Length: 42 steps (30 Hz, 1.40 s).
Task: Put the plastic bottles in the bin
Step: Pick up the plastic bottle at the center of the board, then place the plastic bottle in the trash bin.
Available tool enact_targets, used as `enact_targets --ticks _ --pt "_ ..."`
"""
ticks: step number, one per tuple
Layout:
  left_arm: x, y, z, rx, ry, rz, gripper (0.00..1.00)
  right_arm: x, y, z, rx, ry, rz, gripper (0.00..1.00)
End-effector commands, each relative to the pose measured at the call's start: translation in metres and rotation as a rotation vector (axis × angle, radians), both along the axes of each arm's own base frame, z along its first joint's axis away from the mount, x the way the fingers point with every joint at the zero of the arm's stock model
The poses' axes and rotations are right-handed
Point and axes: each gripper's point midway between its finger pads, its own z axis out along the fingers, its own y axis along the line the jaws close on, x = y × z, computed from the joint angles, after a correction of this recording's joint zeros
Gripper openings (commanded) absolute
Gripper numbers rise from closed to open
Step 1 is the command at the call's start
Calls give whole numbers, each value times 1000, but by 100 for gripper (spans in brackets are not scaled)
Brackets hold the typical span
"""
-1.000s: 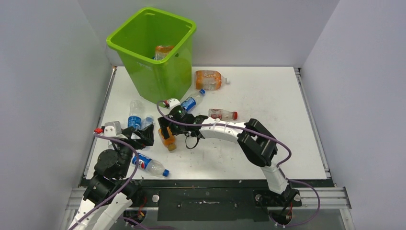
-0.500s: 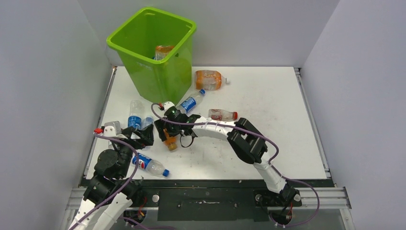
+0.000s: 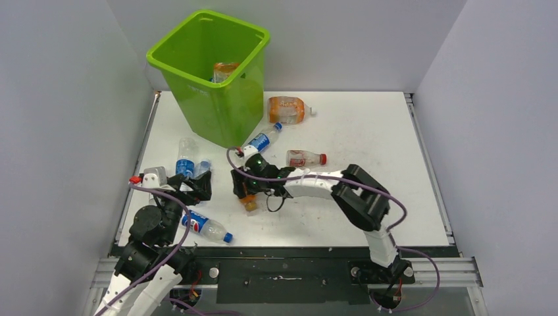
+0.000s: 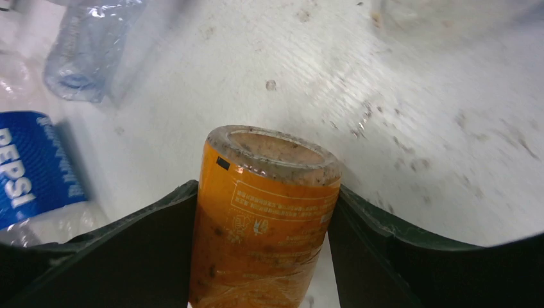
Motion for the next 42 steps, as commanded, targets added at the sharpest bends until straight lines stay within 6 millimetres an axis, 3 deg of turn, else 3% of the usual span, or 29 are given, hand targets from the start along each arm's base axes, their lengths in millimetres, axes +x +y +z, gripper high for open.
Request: enact_targets --ticks 1,5,9,12,15,20,24,32,37,42 --pt "-2 -5 17 -14 -60 -34 97 5 -17 137 352 -222 -99 55" --pt "-6 -31 26 -92 -95 -169 96 -15 -75 201 576 -373 -206 56" --pt "-21 -97 22 -253 -106 -517 96 -41 -135 248 842 -455 -293 56" --pt "-31 -130 22 -364 -112 -709 96 -54 -158 272 965 -475 -313 56" --pt "-39 -151 24 -387 -104 -838 96 -66 -171 287 1044 -474 -304 56" --pt "-56 -184 38 -380 -97 -1017 96 -83 -180 300 1147 -466 -260 56" --pt "-61 -207 38 -342 -80 -1045 96 -89 -179 302 1170 -459 -224 56" --pt "-69 -232 48 -337 -90 -1116 96 -94 -178 303 1162 -464 -197 55" --pt "-67 -243 44 -307 -72 -1127 99 -100 -175 307 1173 -459 -165 54" --pt "-68 -245 44 -294 -89 -1139 79 -103 -174 307 1166 -453 -152 54"
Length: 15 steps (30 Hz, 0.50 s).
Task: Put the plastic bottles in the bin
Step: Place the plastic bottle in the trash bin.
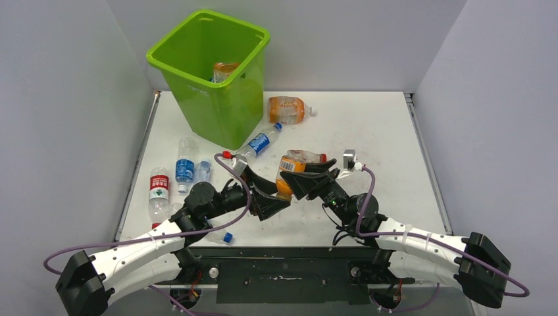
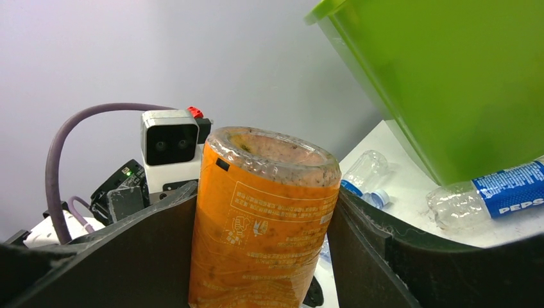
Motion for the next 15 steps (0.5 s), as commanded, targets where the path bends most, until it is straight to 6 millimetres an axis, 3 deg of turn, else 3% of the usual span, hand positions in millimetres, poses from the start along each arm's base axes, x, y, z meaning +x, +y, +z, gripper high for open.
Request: enact_targets --ticks 1,5,11,13,14,15 --pt "-2 -2 41 -87 -115 -8 75 -13 -4 28 71 -57 42 53" --pt "-7 -8 44 -84 -127 -51 57 -14 -2 25 63 -53 48 53" --pt "-8 -11 45 -80 -140 -58 16 -20 1 23 31 -65 73 57" --pt "-7 -9 45 -67 -153 -44 0 -22 2 21 7 -62 82 79" --pt "-5 -8 45 -48 -160 -34 0 -23 2 21 -15 -64 87 92" --pt "-3 -6 43 -20 -172 -16 0 -23 2 21 -47 -57 79 99"
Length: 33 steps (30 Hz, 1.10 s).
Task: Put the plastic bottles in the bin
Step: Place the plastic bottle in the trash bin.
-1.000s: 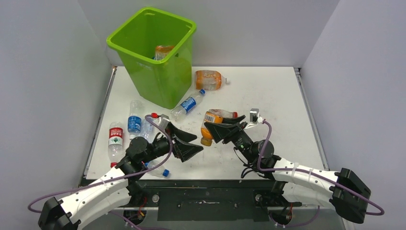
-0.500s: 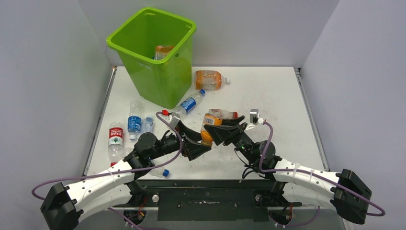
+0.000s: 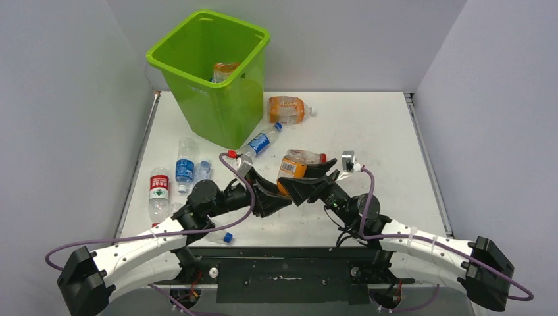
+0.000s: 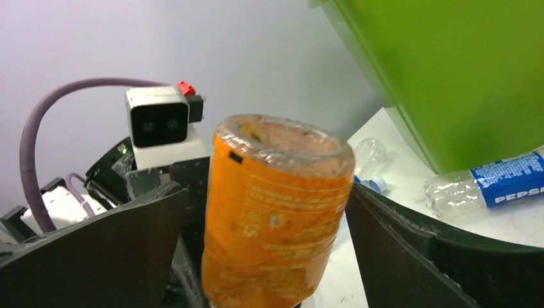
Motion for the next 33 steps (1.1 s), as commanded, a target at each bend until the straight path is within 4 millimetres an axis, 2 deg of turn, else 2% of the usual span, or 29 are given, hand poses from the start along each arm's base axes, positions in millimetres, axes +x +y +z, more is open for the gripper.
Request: enact_targets --ticks 1,4,7,8,9,11,14,18,21,25,29,33 --pt "7 8 38 4 -156 61 0 -16 0 28 -43 -42 46 92" --pt "19 27 37 164 -264 164 0 -13 -14 37 -172 -29 -3 90" --pt "28 58 36 406 -444 233 0 -19 -31 50 -320 -45 -26 90" --pt "30 68 34 486 -518 240 0 -22 -37 47 -390 -34 -25 90" --pt "31 79 32 562 -596 240 0 -26 -42 57 -410 -62 -19 90" --pt "34 96 23 706 -756 218 0 -37 -48 59 -511 -79 21 90" --pt "36 111 14 869 -980 142 0 -44 -44 46 -669 -69 98 90" --pt "27 118 7 1001 -1355 -72 0 -54 -34 25 -771 -37 208 90" --pt "30 119 18 1050 -1565 -82 0 -60 -26 16 -800 -24 276 90" --pt "38 120 19 1161 -1854 -100 0 -62 -15 0 -850 2 340 90" --pt "40 116 23 1225 -2015 -163 0 -56 -2 -3 -858 12 358 90" --pt "42 112 21 1261 -2080 -250 0 -55 12 11 -817 -5 387 90"
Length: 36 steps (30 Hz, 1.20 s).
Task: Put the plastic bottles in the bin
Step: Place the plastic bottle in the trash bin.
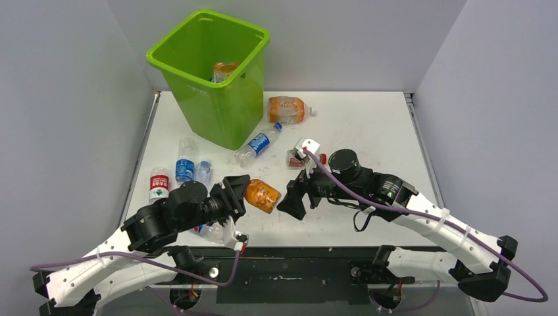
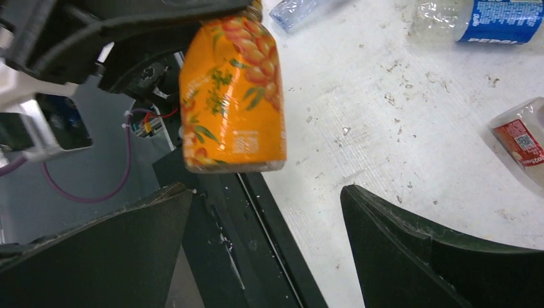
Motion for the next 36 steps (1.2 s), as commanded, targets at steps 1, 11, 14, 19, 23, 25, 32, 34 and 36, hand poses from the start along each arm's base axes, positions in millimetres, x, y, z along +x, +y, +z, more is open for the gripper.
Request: enact_targets --ticks 1,11,14,19,23,25,32,34,36 --pt "5 -4 15 129 -158 -68 0 -1 19 45 121 -41 61 90" --pt "9 -14 20 122 -140 -68 0 -9 51 3 4 25 101 90" --pt "9 -15 21 119 -136 -67 0 -2 50 -12 -38 23 62 90" --pt "8 -16 25 106 -132 -69 0 9 51 -21 -47 0 13 95" --pt "8 -17 27 97 -129 -73 0 18 56 -32 -68 -4 -19 98" --pt "8 -18 27 97 -128 -74 0 21 58 -34 -61 -5 -34 96" --pt "5 -21 30 50 -121 -76 0 25 63 -31 -15 -15 -46 53" --pt "5 -23 40 -32 -101 -62 17 25 60 -27 -3 -31 -50 47" --pt "2 -27 52 -158 -43 -39 50 25 54 -19 24 -60 -63 44"
